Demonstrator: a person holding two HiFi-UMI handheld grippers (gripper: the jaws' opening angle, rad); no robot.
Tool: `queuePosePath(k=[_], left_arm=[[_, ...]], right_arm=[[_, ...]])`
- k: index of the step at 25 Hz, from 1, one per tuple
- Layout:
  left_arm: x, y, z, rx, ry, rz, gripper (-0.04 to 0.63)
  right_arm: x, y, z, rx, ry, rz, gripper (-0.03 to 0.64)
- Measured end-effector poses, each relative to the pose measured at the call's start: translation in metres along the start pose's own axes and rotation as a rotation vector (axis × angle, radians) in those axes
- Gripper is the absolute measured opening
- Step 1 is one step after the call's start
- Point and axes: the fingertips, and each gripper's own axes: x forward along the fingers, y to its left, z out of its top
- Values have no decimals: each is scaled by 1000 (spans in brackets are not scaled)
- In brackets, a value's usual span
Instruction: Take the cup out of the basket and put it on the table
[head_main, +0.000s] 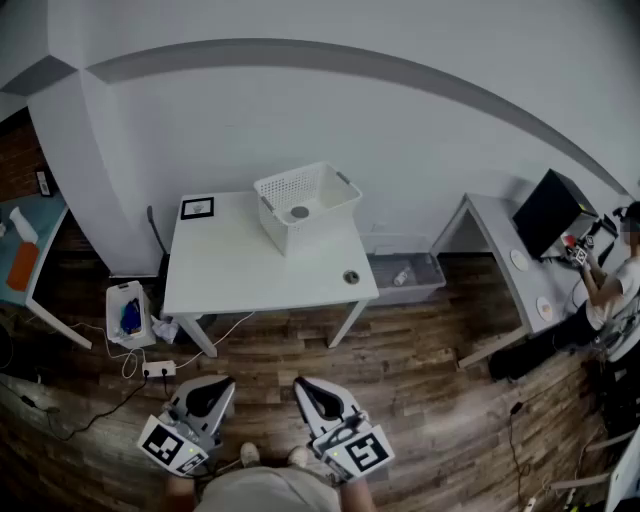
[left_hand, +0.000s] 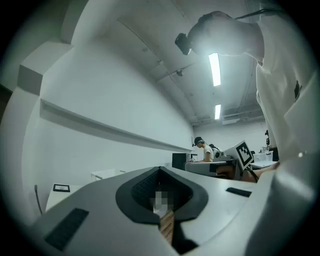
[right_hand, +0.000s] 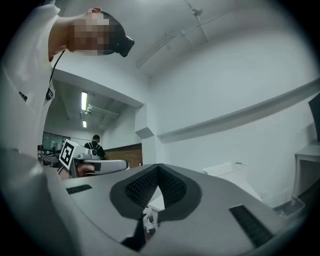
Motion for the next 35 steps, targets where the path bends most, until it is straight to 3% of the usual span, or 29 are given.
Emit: queuePosePath(k=[14, 27, 35], left_arm=[[10, -23, 2, -5, 5, 9, 2], [53, -58, 1, 15, 23, 41, 1], [79, -44, -4, 20, 37, 33, 2]], right_arm=[[-22, -8, 6, 14, -13, -5, 9], [-54, -45, 19, 12, -24, 28, 9], [-37, -69, 14, 11, -19, 25, 9]])
